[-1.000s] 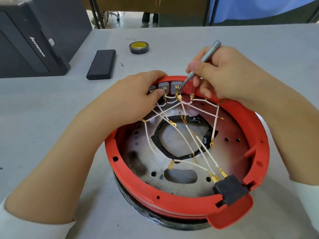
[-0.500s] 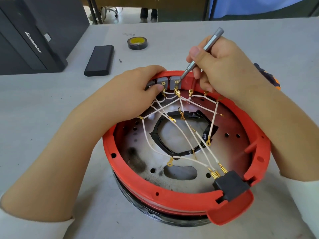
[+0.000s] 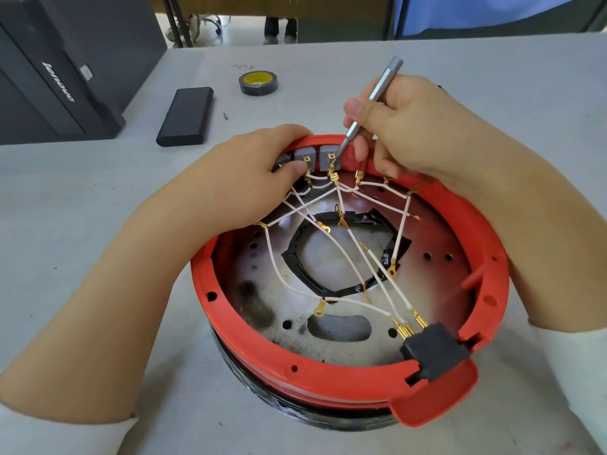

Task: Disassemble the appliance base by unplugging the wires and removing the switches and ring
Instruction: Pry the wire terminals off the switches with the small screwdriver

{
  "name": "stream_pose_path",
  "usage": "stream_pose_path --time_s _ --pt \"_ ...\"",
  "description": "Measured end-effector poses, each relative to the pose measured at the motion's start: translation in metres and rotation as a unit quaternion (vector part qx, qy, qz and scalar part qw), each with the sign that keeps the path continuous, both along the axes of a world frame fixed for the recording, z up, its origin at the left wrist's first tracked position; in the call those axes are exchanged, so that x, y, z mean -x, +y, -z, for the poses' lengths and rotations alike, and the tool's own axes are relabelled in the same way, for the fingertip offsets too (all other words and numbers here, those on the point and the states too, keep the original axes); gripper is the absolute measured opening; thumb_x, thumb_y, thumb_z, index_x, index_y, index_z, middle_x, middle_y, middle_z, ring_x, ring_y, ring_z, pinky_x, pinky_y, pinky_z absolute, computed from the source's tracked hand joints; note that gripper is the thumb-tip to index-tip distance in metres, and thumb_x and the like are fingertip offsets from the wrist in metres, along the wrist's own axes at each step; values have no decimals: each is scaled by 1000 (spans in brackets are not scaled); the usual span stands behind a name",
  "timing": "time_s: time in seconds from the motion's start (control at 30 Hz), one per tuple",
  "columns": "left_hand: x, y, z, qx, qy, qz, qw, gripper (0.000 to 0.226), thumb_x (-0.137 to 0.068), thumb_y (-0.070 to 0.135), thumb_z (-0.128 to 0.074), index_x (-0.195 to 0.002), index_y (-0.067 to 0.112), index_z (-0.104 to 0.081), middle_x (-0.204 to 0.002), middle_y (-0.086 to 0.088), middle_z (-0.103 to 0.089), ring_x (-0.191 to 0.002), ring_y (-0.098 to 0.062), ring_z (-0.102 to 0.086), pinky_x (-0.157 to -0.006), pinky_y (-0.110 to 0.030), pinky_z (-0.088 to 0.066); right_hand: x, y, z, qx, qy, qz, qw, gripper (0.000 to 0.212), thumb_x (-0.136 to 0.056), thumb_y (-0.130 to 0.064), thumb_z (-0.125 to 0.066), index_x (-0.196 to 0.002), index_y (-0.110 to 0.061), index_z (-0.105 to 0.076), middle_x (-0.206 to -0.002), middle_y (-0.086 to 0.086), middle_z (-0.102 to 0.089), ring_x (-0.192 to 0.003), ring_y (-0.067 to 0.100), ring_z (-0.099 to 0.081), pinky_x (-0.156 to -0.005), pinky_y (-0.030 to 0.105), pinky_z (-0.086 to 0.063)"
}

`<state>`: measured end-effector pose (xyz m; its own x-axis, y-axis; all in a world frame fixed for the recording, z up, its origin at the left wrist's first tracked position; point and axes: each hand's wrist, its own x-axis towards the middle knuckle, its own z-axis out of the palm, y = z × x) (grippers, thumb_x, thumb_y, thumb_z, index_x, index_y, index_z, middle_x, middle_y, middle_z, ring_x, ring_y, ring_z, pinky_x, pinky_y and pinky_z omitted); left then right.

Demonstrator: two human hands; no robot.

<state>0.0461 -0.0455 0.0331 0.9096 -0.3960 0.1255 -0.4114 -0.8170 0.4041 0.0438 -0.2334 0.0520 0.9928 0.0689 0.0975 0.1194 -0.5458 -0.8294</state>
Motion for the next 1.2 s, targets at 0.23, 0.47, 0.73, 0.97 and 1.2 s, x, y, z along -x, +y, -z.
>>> stream_pose_path --time_s 0.23,0.47,0.73,0.97,1.2 --pt "0 0 0 4 0 0 1000 32 -97 36 -44 -129 40 -44 -99 19 -47 -85 -5 -43 -64 -22 -29 8 -1 10 38 -86 -9 996 21 -99 -32 -46 -90 -15 -54 -67 -3 -60 -43 -3 -53 -56 19 -35" --pt "2 1 0 3 6 -2 1000 38 -97 37 -43 -135 38 -41 -122 12 -54 -94 -3 -40 -78 -21 -27 6 -3 8 -75 -63 19 995 26 -100 -26 -46 -77 -17 -54 -51 -1 -59 -31 10 -44 -37 15 -34" --pt "1 1 0 -3 -3 4 1000 38 -98 36 -43 -135 37 -40 -123 9 -55 -95 -6 -43 -78 -23 -28 17 4 7 65 -120 -37 990 20 -99 -32 -45 -89 -17 -54 -67 -1 -60 -49 4 -51 -57 27 -41" --pt "1 0 -1 1 -9 6 1000 35 -97 35 -44 -133 36 -43 -104 15 -48 -90 -6 -42 -74 -24 -28 23 7 1 218 -161 -69 960 26 -100 -37 -41 -101 -13 -51 -70 1 -57 -65 15 -56 -64 35 -46" --pt "2 0 0 6 -9 12 1000 30 -96 33 -45 -126 36 -47 -99 14 -51 -87 -9 -46 -72 -26 -29 25 8 1 318 -220 -91 918 24 -99 -41 -39 -98 -18 -48 -61 -11 -45 -59 11 -48 -54 33 -36"
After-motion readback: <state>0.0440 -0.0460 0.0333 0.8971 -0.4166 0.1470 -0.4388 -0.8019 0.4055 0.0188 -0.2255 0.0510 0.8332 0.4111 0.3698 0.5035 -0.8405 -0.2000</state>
